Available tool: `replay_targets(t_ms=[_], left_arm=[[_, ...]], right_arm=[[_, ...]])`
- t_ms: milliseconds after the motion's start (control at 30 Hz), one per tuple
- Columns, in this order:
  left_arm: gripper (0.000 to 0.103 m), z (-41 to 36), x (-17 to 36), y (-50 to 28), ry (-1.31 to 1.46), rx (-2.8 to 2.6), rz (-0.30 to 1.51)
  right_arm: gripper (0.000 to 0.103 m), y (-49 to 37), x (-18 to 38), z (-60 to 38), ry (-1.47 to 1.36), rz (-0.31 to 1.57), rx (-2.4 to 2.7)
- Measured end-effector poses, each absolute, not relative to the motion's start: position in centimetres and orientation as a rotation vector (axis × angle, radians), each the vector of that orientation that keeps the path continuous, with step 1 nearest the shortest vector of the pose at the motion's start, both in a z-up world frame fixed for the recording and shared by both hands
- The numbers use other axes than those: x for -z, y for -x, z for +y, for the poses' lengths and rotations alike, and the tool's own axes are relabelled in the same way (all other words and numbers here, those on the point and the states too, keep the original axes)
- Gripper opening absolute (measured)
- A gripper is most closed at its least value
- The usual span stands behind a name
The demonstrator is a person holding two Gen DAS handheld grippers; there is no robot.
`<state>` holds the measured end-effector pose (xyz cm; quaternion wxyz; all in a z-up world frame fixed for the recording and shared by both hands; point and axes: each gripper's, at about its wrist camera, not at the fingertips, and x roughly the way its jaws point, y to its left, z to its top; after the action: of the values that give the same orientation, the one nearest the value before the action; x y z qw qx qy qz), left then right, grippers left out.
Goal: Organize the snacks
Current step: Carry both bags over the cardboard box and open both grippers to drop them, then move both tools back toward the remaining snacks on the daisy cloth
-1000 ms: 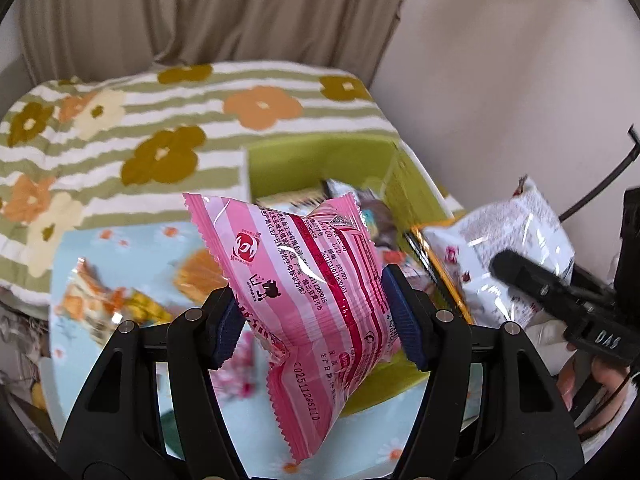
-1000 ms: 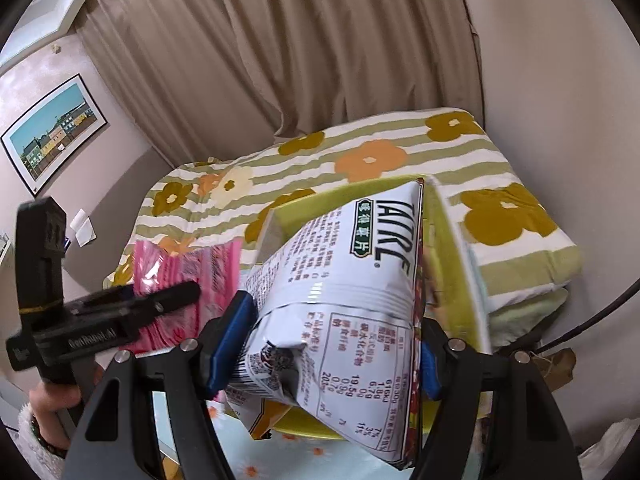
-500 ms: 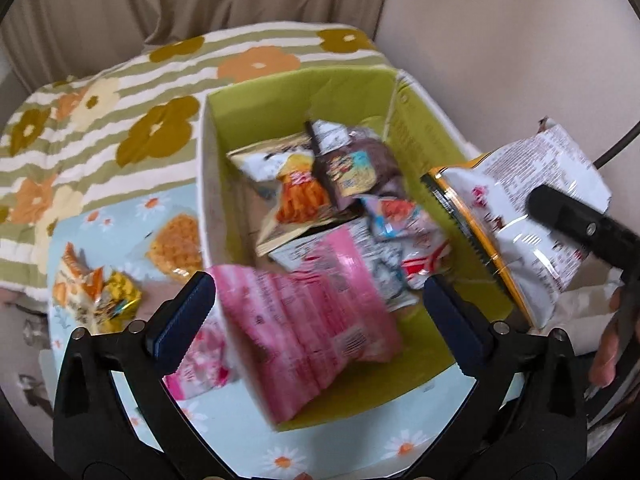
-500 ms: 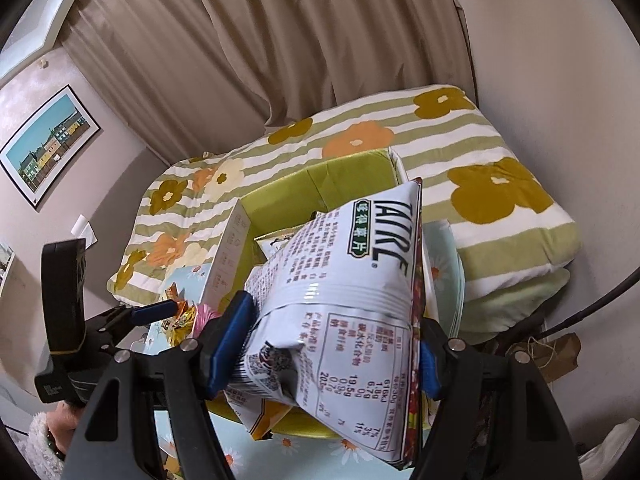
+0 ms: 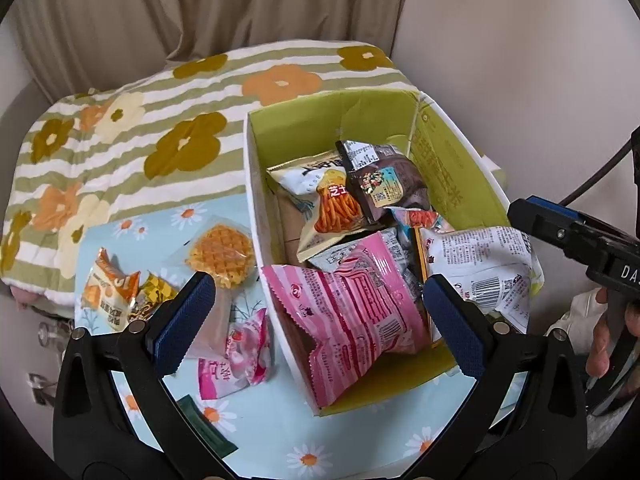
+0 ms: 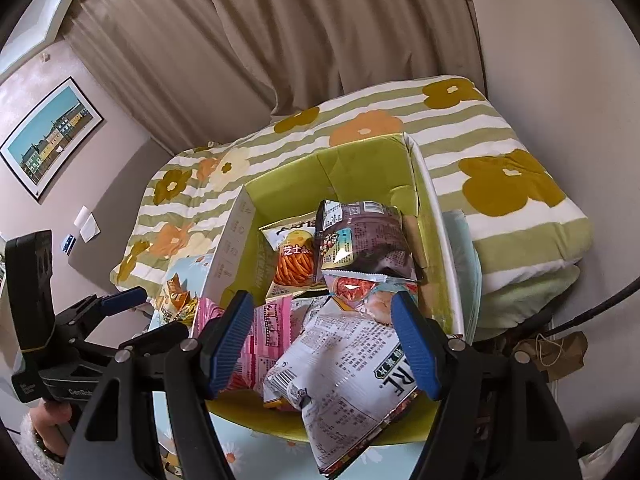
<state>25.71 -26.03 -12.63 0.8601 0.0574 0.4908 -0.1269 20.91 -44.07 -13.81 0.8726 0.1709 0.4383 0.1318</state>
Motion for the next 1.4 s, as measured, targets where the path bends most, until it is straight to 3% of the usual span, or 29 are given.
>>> replay_targets(t_ms=[700,900,1033,1400], left_arm=[[0.103,-21.8,9.8,-23.1,-0.025,0.239,0.929],[0.103,-19.0,9.0,-21.8,0.021,0.182,0.898],[0.103,-16.3,8.3,-20.4,0.033,0.104,0.879],[0.103,-5.9,8.0,-17.5,0.087,-0.082,0.864]], right_arm=[[0.067,-16.8,12.3,-41.7,-0.198,0.925,-0.240],[0.067,-16.5,11.2,-39.7,-0.140,0.854,-0.265],[0.095,-16.7,9.8,-37.7,-0.121,0.781,-0.315],[0.096,-17.5,8.4,-29.8,-0.062,0.695,-0.469]])
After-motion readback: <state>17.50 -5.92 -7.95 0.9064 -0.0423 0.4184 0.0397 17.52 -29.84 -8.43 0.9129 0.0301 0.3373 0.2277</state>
